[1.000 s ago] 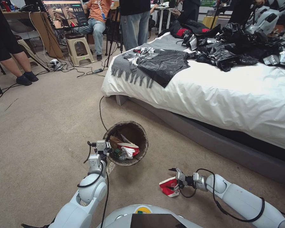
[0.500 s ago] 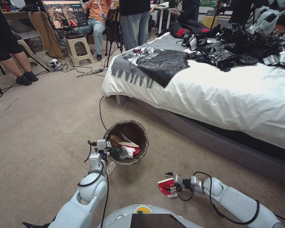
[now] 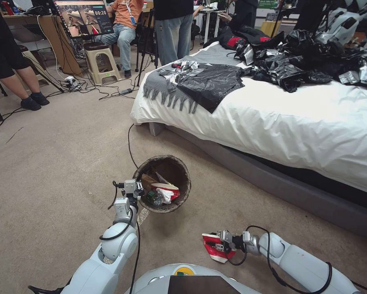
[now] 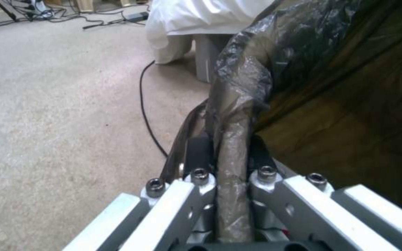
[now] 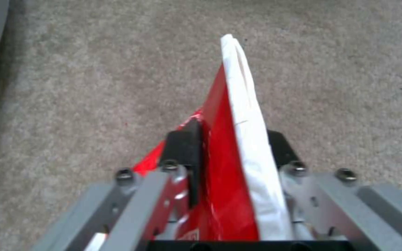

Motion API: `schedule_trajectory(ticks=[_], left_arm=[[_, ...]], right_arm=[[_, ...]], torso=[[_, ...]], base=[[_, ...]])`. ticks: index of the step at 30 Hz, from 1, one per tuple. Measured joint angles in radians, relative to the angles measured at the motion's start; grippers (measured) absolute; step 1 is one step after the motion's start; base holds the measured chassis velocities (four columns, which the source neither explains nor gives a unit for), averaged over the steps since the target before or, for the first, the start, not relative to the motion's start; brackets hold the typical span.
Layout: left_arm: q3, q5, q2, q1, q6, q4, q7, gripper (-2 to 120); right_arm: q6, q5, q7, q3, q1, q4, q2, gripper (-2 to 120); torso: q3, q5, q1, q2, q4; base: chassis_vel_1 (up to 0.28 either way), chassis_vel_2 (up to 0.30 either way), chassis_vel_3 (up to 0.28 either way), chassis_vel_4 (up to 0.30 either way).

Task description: Pick up the trash bin, then pick up the garbage from the floor and place it into the trash bin.

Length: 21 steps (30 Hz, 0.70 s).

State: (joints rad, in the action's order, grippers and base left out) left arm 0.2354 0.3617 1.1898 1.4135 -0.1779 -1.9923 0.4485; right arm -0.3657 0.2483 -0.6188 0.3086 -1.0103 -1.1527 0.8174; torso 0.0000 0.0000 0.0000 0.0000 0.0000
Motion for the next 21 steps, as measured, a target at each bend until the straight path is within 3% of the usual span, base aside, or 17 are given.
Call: schedule_trajectory(ticks=[4,5,7,21], left_arm=[[0.000,0.000,0.000,0.000,0.000,0.000,0.000,0],[0.000,0.000,0.000,0.000,0.000,-0.002,0.000,0],[0.000,0.001,0.000,0.000,0.000,-0.003,0.001,0],[-0.007,0.000,0.004,-0.003,0.000,-0.005,0.003,0]], right_arm=[[0.000,0.000,0.000,0.000,0.000,0.000,0.000,30],[0.001,0.000,-0.001,-0.001,-0.001,-0.003,0.000,5],[0.002,0.001,-0.001,-0.001,-0.002,-0.005,-0.001,0],[0.004,0.007,0.014,-0.023,-0.016,-0.033,-0.014,0]], torso=[[0.000,0.0000,0.000,0.000,0.0000],[0.000,-0.0001,0.000,0.000,0.0000],[0.000,0.0000,0.000,0.000,0.0000],[0.000,0.0001,0.000,0.000,0.0000]], base=[[0.000,0.000,0.000,0.000],[0.000,0.000,0.000,0.000],[0.000,0.000,0.000,0.000],[0.000,0.000,0.000,0.000]])
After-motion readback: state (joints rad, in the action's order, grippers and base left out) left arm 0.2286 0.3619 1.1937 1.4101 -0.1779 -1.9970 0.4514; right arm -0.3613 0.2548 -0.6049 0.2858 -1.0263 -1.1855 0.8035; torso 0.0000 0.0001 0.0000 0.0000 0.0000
